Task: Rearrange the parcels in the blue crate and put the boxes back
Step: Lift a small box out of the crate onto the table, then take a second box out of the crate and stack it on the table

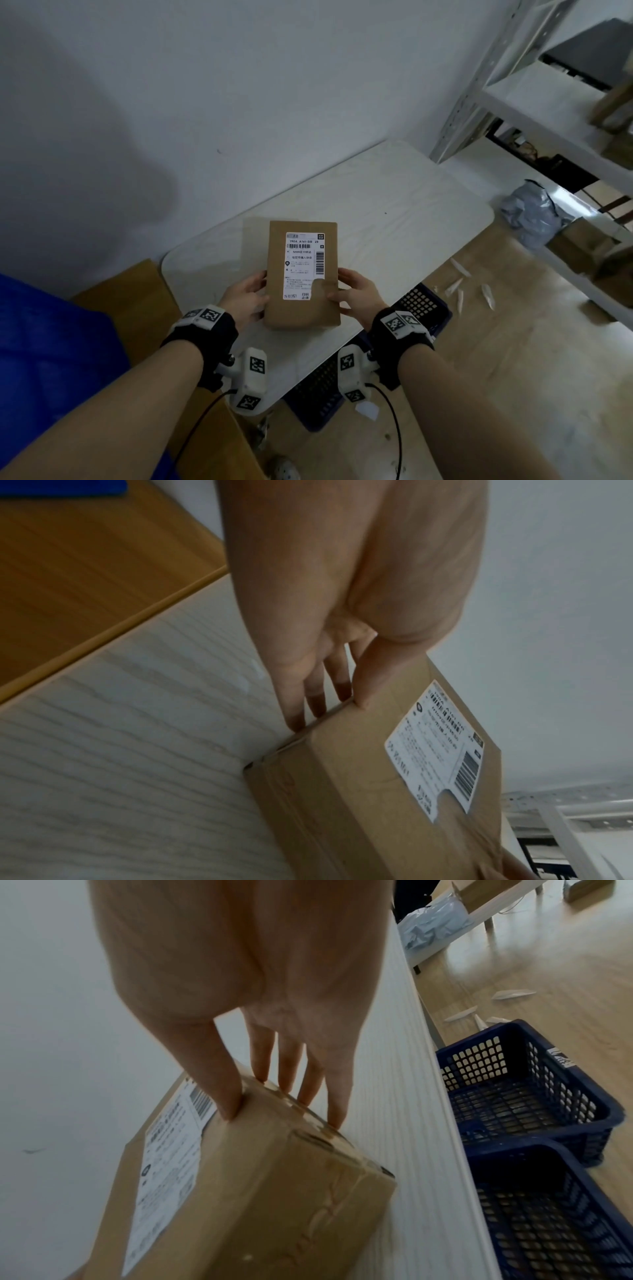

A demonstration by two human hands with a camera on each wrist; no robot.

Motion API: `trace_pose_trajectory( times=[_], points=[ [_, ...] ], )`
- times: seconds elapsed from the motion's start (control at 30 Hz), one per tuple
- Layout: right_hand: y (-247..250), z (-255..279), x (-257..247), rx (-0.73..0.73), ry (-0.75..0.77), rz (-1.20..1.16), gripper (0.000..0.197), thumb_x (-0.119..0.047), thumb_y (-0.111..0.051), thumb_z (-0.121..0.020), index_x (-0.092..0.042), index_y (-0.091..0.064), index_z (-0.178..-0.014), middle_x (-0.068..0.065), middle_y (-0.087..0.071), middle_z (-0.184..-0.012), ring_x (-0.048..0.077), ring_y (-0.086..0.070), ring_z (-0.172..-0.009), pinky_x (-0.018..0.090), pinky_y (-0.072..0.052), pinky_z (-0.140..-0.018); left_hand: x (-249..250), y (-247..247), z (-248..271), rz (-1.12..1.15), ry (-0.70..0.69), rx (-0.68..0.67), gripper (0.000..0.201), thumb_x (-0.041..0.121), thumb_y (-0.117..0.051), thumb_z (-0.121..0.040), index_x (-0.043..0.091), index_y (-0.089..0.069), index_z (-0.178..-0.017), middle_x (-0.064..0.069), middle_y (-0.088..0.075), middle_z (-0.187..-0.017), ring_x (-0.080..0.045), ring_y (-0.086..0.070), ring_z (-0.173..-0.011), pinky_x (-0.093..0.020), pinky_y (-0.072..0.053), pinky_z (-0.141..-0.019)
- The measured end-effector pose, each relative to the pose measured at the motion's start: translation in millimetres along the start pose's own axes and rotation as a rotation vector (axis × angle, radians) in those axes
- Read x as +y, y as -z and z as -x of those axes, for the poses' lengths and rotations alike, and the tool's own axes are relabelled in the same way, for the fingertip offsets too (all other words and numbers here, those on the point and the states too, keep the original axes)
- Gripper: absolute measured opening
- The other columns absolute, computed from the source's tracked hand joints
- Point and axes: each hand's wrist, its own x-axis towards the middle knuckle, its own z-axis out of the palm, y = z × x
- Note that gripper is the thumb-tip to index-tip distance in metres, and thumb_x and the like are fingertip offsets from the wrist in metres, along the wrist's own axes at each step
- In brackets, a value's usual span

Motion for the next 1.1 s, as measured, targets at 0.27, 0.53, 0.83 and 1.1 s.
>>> trace_pose_trajectory(
  times=[0.27,0.53,0.83,1.1],
  points=[
    [-1.0,3.6,-0.4,0.054,0.037,0.137,0.058,0.006,-0.061,-0.081,-0.008,-0.048,-0.136,0.005,-0.053,-0.137,0.026,-0.051,-0.125,0.037,-0.045,-0.096,7.8,-8.1,-3.7,-0.254,-0.041,0.139,0.045,-0.001,-0.052,-0.092,0.013,-0.049,-0.135,-0.011,-0.052,-0.138,-0.032,-0.052,-0.122,-0.047,-0.047,-0.098],
    [-4.1,58.5,-65.2,0.021,0.184,0.606,0.052,-0.007,-0.064,-0.084,-0.006,-0.051,-0.134,0.009,-0.052,-0.139,0.022,-0.047,-0.130,0.032,-0.036,-0.109,75.1,-8.6,63.6,-1.085,-0.349,0.179,0.037,0.011,-0.044,-0.095,0.011,-0.051,-0.131,-0.012,-0.053,-0.136,-0.029,-0.053,-0.122,-0.032,-0.041,-0.099],
    [-41.2,151.3,-145.2,0.036,0.427,1.097,0.050,-0.021,-0.056,-0.090,-0.014,-0.046,-0.139,0.006,-0.049,-0.142,0.022,-0.047,-0.130,0.032,-0.038,-0.106,145.8,13.6,162.5,-1.331,-0.571,0.192,0.032,0.016,-0.045,-0.095,0.015,-0.057,-0.124,-0.009,-0.056,-0.132,-0.026,-0.055,-0.118,-0.029,-0.042,-0.094],
    [-118.6,222.8,-191.0,0.128,0.702,1.174,0.042,-0.029,-0.053,-0.090,-0.020,-0.052,-0.131,0.004,-0.055,-0.134,0.023,-0.056,-0.117,0.037,-0.047,-0.100,184.6,83.8,251.6,-1.423,-0.683,0.362,0.034,0.019,-0.045,-0.095,0.015,-0.056,-0.128,-0.008,-0.054,-0.135,-0.027,-0.053,-0.121,-0.031,-0.041,-0.098]
  ],
)
